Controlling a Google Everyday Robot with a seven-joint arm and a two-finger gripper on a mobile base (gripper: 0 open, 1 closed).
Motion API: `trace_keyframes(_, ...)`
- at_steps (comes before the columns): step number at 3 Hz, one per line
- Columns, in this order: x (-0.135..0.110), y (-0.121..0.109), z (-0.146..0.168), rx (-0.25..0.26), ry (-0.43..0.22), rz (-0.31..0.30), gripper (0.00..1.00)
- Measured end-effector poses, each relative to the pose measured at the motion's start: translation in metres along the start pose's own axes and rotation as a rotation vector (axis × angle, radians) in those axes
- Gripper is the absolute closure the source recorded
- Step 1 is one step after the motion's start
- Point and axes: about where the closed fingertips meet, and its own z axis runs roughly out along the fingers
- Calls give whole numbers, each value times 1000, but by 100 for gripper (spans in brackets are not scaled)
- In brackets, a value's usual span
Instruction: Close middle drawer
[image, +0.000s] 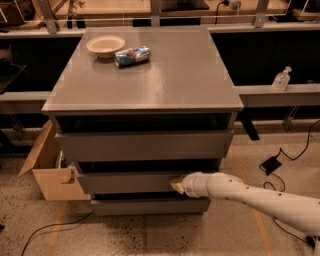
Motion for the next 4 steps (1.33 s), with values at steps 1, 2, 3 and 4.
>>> trace_keyframes(1,14,5,-4,-17,50,15,100)
trace_keyframes(2,44,11,-20,-22,139,62,100)
trace_keyframes(3,89,11,-49,-16,279,144,100)
trace_keyframes(4,118,8,-68,-13,375,202,100)
